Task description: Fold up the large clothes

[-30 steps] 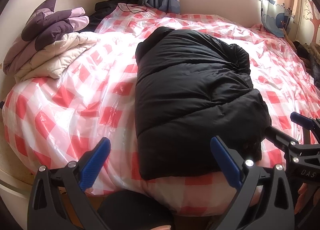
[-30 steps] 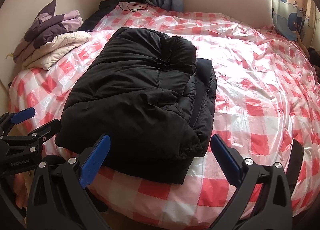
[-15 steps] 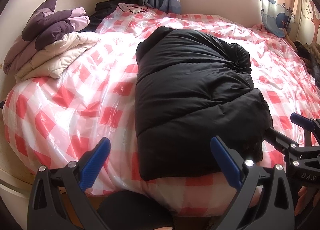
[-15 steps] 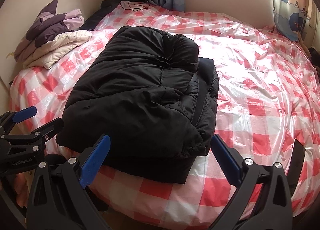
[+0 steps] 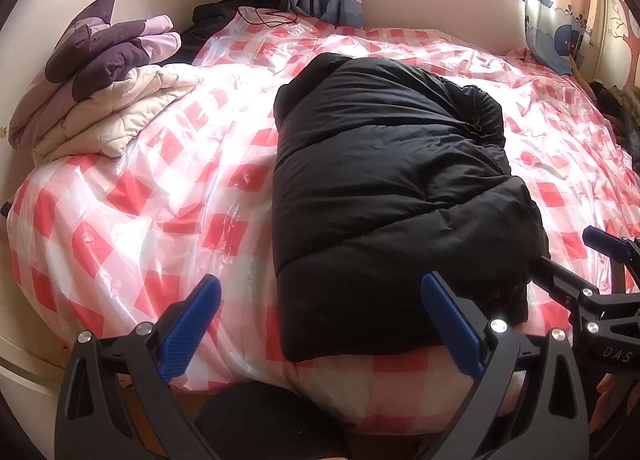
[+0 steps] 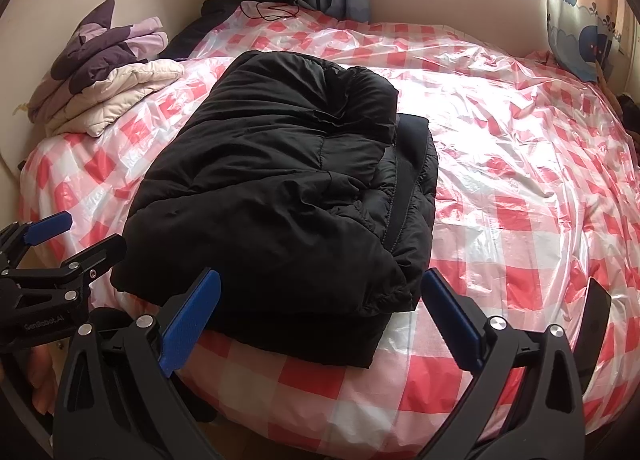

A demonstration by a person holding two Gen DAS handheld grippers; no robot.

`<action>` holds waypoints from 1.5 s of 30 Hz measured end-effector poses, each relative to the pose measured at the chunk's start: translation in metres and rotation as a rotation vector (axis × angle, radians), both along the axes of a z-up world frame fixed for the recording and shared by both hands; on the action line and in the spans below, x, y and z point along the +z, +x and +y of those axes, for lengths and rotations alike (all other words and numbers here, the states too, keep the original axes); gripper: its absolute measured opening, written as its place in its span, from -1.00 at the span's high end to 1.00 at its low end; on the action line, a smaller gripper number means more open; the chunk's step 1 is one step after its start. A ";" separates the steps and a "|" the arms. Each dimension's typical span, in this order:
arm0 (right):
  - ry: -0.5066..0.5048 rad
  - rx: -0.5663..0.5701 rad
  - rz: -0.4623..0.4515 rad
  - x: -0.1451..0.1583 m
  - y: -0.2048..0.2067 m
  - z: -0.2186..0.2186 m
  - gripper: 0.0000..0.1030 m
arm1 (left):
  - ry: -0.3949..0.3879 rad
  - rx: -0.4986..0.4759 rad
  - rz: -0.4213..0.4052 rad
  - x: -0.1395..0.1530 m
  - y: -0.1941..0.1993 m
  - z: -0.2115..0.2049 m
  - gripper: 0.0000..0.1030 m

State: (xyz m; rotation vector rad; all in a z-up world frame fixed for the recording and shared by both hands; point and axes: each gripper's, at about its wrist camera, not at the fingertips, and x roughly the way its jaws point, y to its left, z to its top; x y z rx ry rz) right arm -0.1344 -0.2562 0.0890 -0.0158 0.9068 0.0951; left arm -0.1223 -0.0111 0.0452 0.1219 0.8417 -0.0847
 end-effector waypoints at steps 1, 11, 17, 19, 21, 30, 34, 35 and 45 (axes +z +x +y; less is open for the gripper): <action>0.000 0.001 -0.001 0.000 -0.001 0.001 -0.89 | 0.002 0.001 0.001 0.000 0.000 0.000 -0.86; 0.008 0.003 0.004 0.000 0.000 -0.001 -0.89 | 0.001 -0.004 0.010 -0.002 0.001 -0.002 -0.86; 0.010 0.002 0.005 -0.001 0.001 -0.002 -0.89 | 0.006 -0.003 0.013 -0.002 0.003 -0.003 -0.86; 0.010 0.004 0.006 -0.001 0.001 -0.002 -0.88 | 0.008 -0.004 0.013 -0.002 0.004 -0.003 -0.86; 0.011 0.003 0.007 -0.001 0.001 -0.002 -0.88 | 0.007 -0.003 0.016 -0.002 0.004 -0.003 -0.86; 0.017 0.002 0.008 -0.002 0.000 -0.003 -0.89 | -0.017 -0.010 0.009 -0.003 0.006 -0.001 -0.86; 0.028 -0.003 0.004 -0.003 -0.003 -0.002 -0.89 | -0.084 -0.011 -0.004 0.000 0.004 0.006 -0.85; 0.029 -0.005 0.001 -0.002 -0.004 -0.003 -0.88 | -0.064 0.002 -0.024 0.002 0.003 0.005 -0.84; 0.036 -0.014 -0.013 0.006 -0.007 -0.009 -0.89 | -0.024 0.022 0.021 -0.001 0.007 0.000 -0.84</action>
